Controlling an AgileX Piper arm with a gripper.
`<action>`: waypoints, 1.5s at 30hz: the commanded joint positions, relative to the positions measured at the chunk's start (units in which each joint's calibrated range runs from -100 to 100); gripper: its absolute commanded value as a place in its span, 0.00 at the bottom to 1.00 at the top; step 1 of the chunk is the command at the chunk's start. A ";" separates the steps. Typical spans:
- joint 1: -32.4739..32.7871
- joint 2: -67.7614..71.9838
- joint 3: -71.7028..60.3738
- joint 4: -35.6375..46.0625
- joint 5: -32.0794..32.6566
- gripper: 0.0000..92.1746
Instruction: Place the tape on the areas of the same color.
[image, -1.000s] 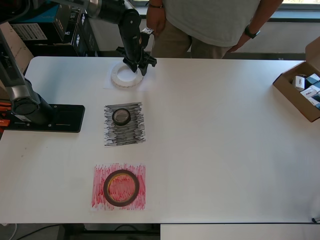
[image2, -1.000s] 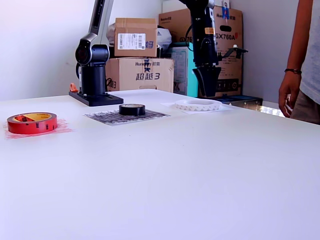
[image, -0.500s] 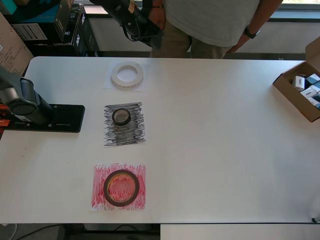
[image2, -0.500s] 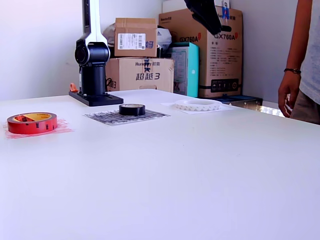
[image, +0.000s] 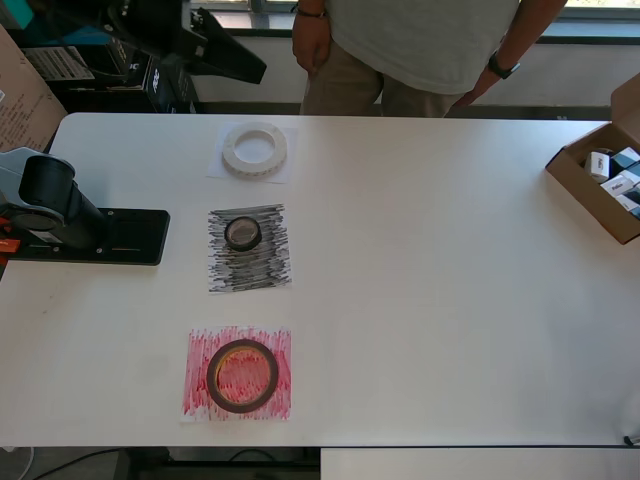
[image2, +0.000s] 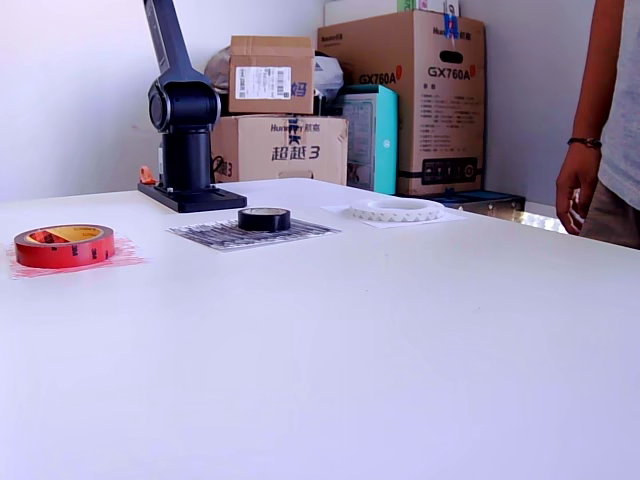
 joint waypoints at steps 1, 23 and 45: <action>-2.13 -23.93 8.30 -4.21 -0.40 0.00; -0.23 -72.29 57.18 -34.76 -10.39 0.00; 2.92 -72.01 71.99 -42.57 -10.96 0.00</action>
